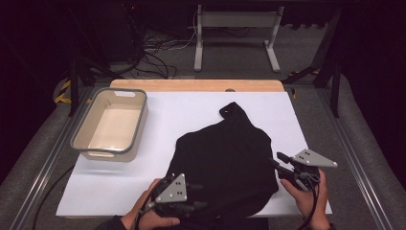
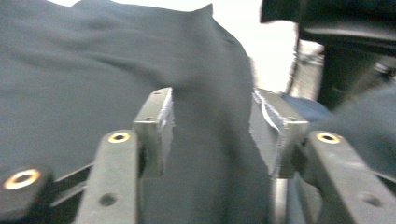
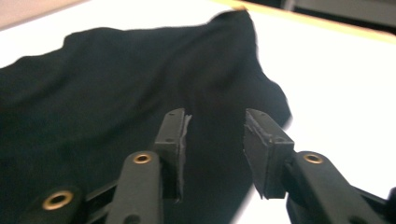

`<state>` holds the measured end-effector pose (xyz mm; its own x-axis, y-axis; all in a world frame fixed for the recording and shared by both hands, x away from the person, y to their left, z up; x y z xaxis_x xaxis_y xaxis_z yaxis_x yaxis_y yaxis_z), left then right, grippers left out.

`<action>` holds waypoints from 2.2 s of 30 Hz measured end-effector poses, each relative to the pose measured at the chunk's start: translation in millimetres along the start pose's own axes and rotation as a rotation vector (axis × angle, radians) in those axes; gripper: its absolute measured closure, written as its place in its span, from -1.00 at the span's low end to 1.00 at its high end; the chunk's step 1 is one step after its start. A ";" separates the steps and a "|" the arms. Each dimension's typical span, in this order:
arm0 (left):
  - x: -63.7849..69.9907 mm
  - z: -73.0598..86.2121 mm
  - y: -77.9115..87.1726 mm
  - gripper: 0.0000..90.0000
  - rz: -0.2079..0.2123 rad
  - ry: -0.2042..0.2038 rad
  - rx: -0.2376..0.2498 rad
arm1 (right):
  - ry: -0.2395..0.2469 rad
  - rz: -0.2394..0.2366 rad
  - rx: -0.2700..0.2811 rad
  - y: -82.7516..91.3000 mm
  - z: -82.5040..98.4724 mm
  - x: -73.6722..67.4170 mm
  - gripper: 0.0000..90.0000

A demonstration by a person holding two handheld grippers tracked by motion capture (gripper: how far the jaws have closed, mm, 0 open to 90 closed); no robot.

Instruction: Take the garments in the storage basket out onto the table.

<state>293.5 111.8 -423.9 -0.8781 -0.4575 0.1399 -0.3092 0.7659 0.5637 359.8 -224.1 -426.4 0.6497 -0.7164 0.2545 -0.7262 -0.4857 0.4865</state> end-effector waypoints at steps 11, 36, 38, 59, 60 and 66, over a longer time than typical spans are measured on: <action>-141.9 -41.1 -56.2 -0.18 -0.228 0.153 0.034 | 0.003 -0.049 -0.089 -115.9 -29.2 53.6 0.00; -150.9 -48.1 -16.9 0.96 -0.320 0.181 0.022 | -0.025 -0.017 -0.029 -89.8 -41.1 55.7 0.87; -142.3 -45.3 -1.7 0.96 -0.312 0.172 0.043 | -0.012 -0.022 -0.014 -86.2 -46.7 49.7 0.88; -47.7 38.6 7.1 0.88 -0.165 0.067 -0.094 | 0.032 -0.126 -0.148 -42.1 12.0 -5.6 0.80; -48.1 37.8 7.7 0.83 -0.159 0.072 -0.087 | 0.045 -0.109 -0.150 -40.9 12.1 -4.8 0.77; -64.5 5.4 22.2 0.42 -0.183 0.102 0.041 | 0.060 -0.081 -0.074 -39.2 -5.1 0.6 0.46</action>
<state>341.3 160.8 -424.9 -0.7654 -0.6320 0.1212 -0.4762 0.6829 0.5539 389.8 -203.0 -441.1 0.7197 -0.6436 0.2603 -0.6534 -0.5012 0.5673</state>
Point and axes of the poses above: each handheld gripper's, and its own axes: y roughly backward along the jaws, z roughly out of its underside, x roughly to its right, the point moved 4 cm from there along -y, roughly forward along the jaws, and after that the axes turned 15 degrees about y, right-handed, at the moved point
